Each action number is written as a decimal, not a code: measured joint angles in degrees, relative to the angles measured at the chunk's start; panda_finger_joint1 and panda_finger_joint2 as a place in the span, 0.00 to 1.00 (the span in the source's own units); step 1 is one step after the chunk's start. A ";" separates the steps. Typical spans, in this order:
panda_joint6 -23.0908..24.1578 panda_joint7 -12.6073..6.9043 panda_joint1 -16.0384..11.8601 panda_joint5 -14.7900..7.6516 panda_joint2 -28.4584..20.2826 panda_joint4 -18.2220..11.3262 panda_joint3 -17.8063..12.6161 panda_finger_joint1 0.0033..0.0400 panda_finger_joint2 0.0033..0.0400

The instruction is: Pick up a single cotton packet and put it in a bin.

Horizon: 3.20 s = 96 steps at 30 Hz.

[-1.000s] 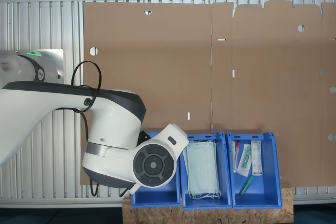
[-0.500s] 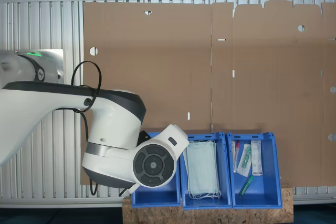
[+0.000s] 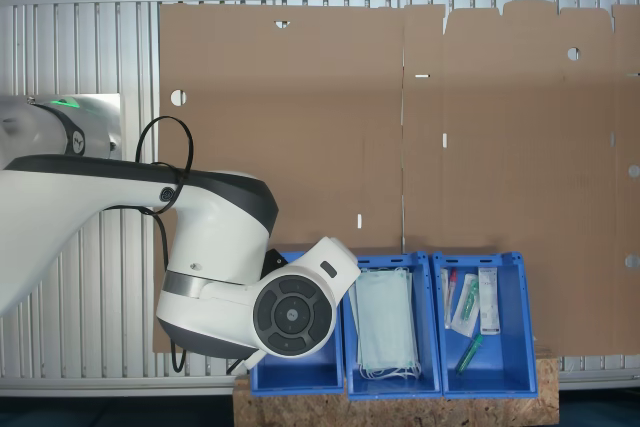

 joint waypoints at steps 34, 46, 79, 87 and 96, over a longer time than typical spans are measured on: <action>0.00 0.00 0.00 0.00 0.00 0.00 0.00 0.85 0.85; 0.00 0.00 0.00 0.00 0.00 0.00 0.00 1.00 1.00; 0.00 0.00 0.00 0.00 0.00 0.00 0.00 1.00 1.00; 0.00 0.00 0.00 0.00 0.00 0.00 0.00 1.00 1.00; 0.00 0.00 0.00 0.00 0.00 0.00 0.00 1.00 1.00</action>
